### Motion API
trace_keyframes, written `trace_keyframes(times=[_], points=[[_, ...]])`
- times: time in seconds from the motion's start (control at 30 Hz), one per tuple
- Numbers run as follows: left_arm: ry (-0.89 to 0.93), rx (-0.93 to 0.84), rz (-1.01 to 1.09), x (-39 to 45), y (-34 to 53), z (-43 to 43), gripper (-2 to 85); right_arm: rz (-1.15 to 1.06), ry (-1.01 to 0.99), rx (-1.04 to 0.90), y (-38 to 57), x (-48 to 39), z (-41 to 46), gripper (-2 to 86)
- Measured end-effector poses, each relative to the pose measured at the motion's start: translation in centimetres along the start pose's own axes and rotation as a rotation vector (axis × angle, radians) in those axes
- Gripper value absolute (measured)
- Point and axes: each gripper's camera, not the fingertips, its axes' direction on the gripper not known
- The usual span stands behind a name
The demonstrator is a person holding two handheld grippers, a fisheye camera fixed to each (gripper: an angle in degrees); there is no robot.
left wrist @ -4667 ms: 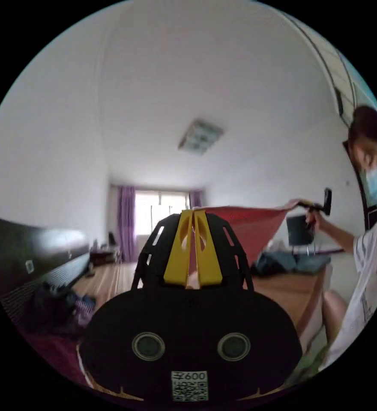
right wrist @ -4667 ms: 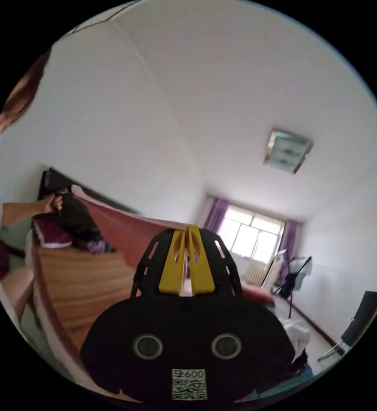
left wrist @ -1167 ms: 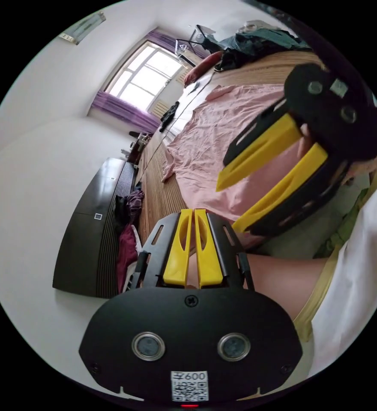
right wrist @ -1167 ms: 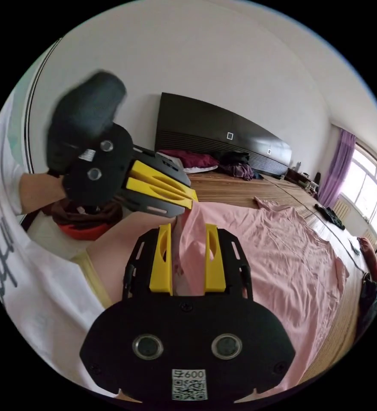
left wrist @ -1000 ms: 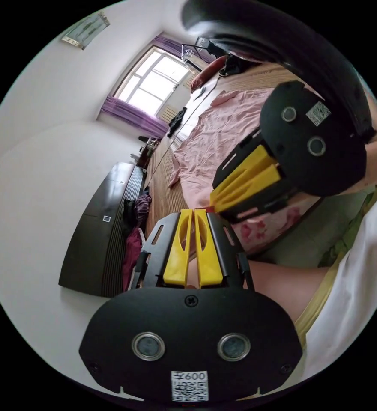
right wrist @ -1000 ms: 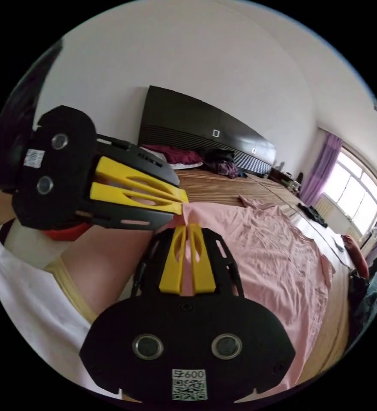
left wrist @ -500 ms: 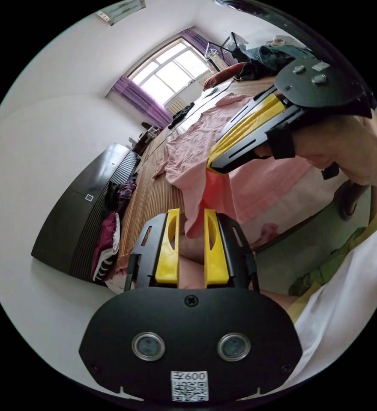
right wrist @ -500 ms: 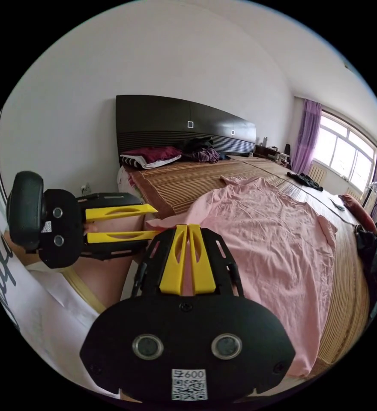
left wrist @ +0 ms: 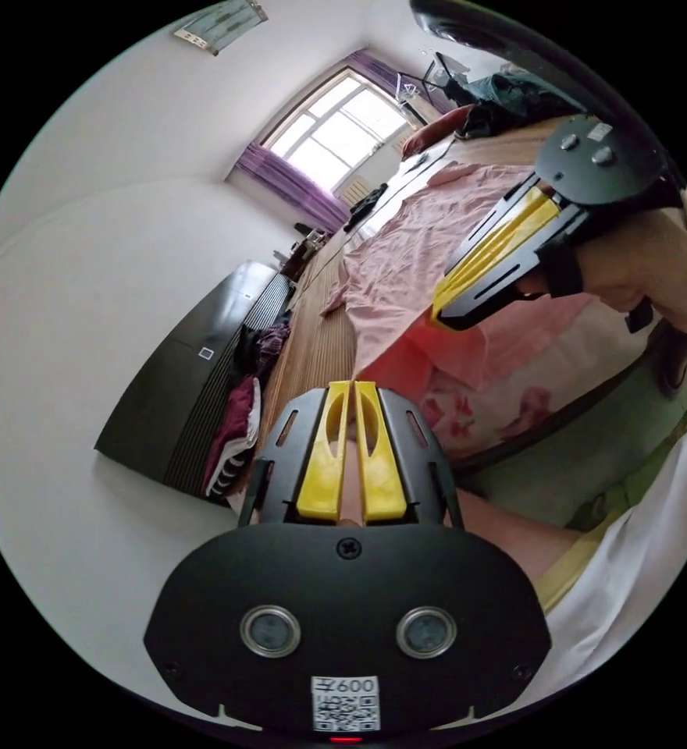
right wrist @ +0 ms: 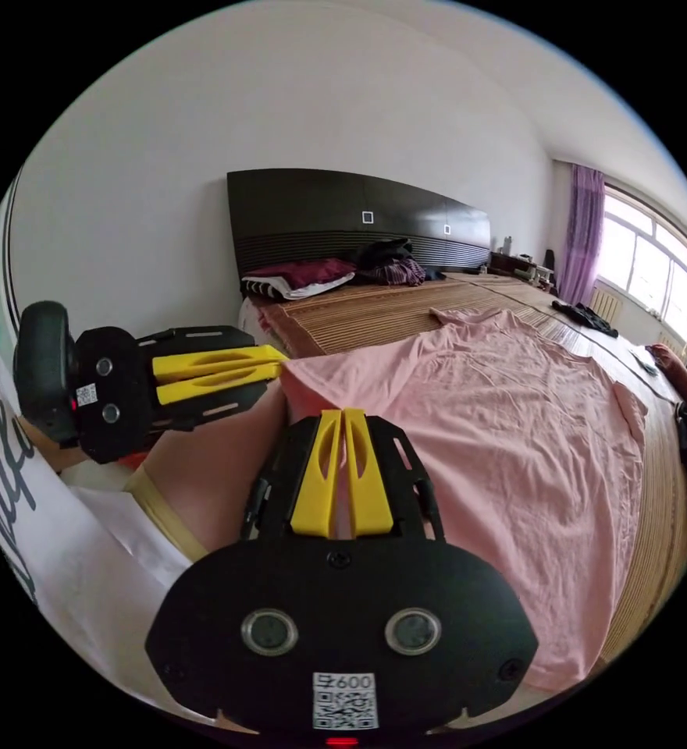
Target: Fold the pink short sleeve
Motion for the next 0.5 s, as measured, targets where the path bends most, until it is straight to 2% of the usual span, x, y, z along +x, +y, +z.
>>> trace_keyframes(times=[0.1, 0.3, 0.5], points=[[-0.043, 0.065, 0.078, 2.1, 1.4, -0.1, 7.9, 0.006, -0.013, -0.010, 0.2, 0.5, 0.4, -0.9], [-0.038, 0.119, 0.191, 5.7, 2.3, 0.6, 7.9, 0.027, -0.018, -0.008, 0.5, 2.0, 0.3, -0.9], [-0.022, 0.101, 0.175, 6.6, 2.3, 2.1, 7.2, 0.027, -0.014, -0.008, 0.9, 3.1, 0.0, -0.9]])
